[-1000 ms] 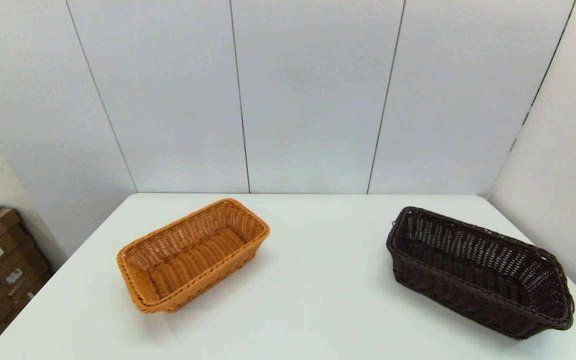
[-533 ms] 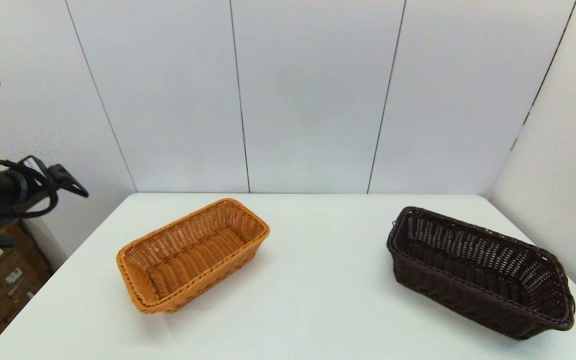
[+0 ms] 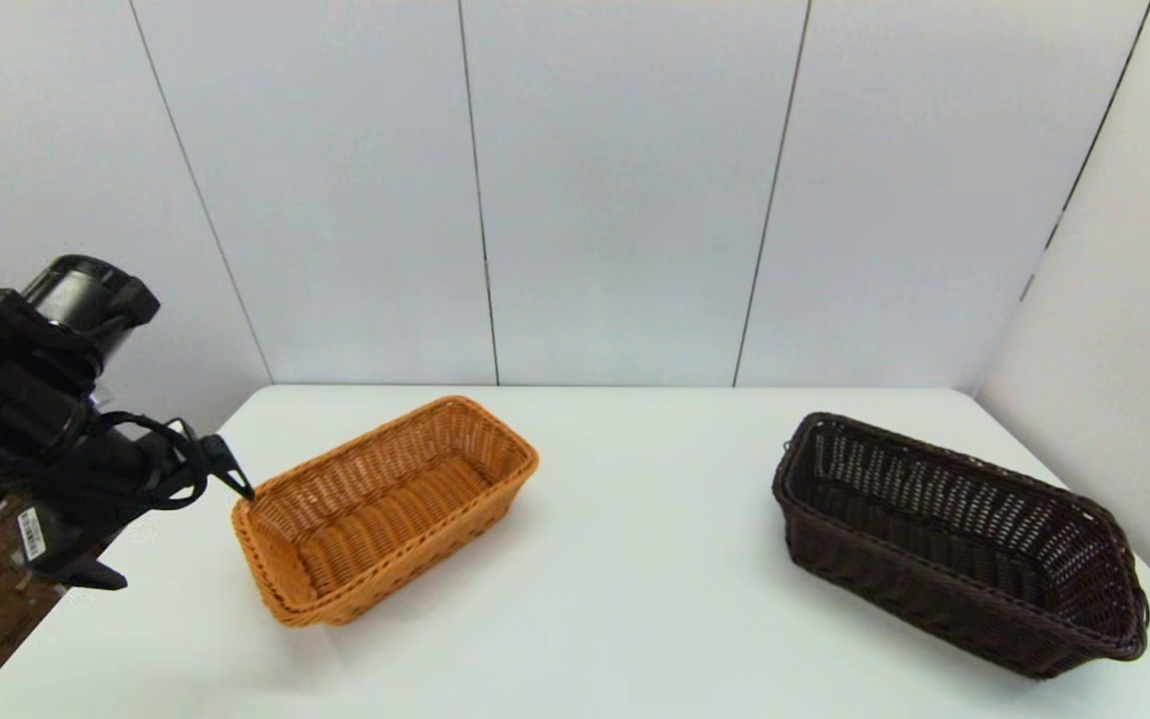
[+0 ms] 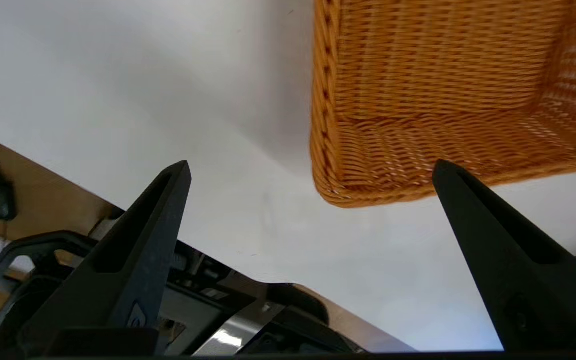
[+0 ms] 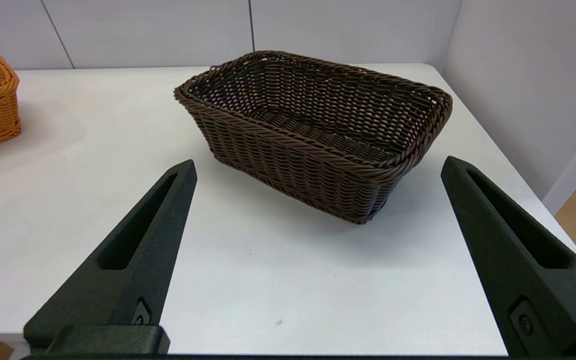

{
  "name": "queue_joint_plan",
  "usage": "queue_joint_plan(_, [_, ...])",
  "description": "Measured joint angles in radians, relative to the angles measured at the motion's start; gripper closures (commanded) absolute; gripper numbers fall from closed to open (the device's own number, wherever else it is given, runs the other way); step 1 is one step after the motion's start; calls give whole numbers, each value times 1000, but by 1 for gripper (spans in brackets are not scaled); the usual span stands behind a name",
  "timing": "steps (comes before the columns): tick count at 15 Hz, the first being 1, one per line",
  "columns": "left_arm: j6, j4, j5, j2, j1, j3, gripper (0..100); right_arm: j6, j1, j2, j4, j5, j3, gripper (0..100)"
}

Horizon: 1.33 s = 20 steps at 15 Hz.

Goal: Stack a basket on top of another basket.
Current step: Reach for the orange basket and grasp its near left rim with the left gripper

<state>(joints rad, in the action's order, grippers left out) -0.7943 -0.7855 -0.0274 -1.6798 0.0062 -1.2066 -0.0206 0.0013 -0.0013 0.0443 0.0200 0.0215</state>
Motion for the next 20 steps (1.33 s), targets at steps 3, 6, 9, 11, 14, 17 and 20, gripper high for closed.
queue_joint_plan(3, [7,20,-21,-80,8,4,0,0,0,0,0,0,0,0])
queue_joint_plan(6, [11,46,-37,-170,18,3,0,0,0,0,0,0,0,0])
queue_joint_plan(9, [23,98,-41,-257,27,-1,0,0,0,0,0,0,0,0])
queue_joint_plan(11, [49,121,-67,-310,43,-15,0,0,0,0,0,0,0,0])
queue_joint_plan(14, [68,123,-81,-376,54,-35,0,0,0,0,0,0,0,0])
queue_joint_plan(17, [89,124,-122,-415,55,-44,0,0,0,0,0,0,0,0])
queue_joint_plan(20, [116,125,-140,-441,51,-61,0,0,0,0,0,0,0,0])
